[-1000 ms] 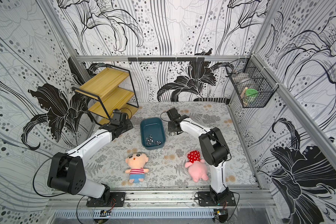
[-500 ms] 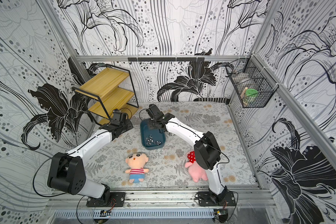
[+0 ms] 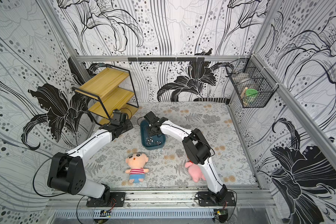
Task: Take out the wing nut from the storage box
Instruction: Pick up the wing nut from the storage box.
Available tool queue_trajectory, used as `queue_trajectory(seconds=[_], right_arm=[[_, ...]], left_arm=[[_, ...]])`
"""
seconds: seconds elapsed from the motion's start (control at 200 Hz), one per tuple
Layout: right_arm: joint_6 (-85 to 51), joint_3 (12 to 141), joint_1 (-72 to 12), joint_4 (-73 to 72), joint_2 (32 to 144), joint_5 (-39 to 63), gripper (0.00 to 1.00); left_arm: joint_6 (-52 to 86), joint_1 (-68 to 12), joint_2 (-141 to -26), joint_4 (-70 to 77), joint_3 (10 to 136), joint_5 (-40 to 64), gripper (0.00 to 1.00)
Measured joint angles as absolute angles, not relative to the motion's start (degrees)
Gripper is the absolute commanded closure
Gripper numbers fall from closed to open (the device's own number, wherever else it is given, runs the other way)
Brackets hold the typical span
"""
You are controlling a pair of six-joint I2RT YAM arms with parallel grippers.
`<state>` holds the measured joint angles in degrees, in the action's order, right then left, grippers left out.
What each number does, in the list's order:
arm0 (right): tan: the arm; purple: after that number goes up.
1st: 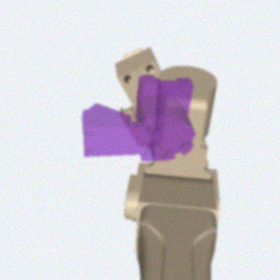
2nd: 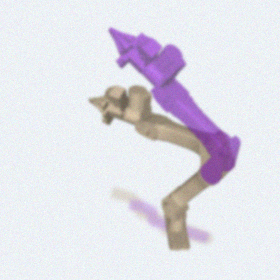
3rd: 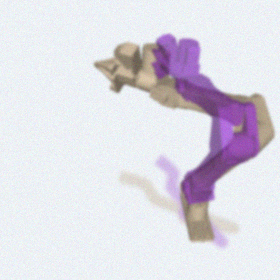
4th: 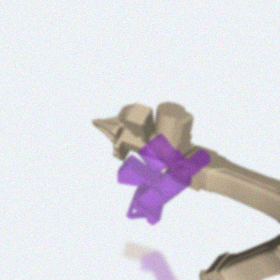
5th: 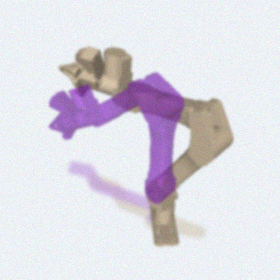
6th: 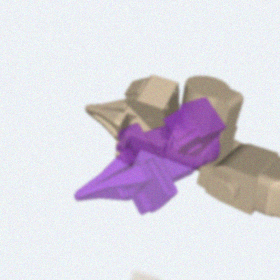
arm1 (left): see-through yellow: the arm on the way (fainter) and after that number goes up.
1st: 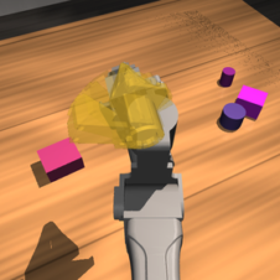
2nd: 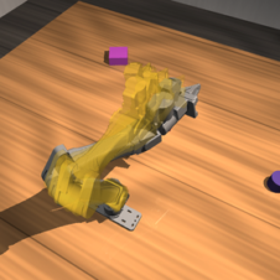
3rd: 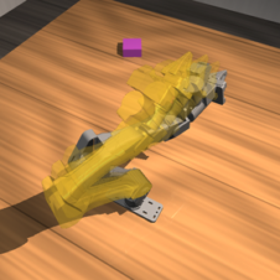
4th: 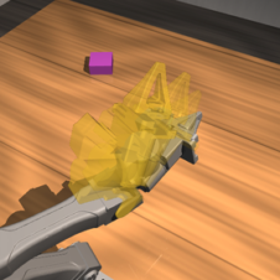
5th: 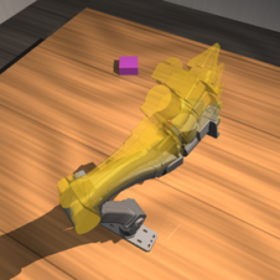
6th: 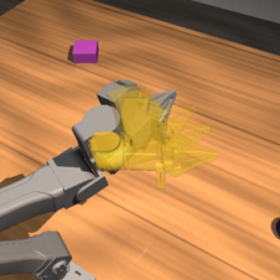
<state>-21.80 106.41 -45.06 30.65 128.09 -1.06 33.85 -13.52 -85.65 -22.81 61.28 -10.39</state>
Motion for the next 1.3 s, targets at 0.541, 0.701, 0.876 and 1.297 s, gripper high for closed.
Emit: queue_trajectory(seconds=[0.541,0.701,0.876,1.297], right_arm=[[-22.24,109.1,-45.06,31.31,133.32,0.03,0.7],[-22.92,109.4,-45.06,31.31,133.91,0.05,0.71],[-23.14,110.26,-45.06,31.29,135.31,0.05,0.73],[-23.31,110.74,-45.06,31.24,135.74,-0.01,0.86]], left_arm=[[33.85,-13.52,-85.47,-23.42,61.28,-10.55,0.68],[33.85,-13.52,-85.47,-23.46,61.28,-10.55,0.68],[33.85,-13.52,-85.32,-23.46,61.23,-10.55,0.68],[33.85,-13.52,-84.58,-23.66,60.88,-10.59,0.68]])
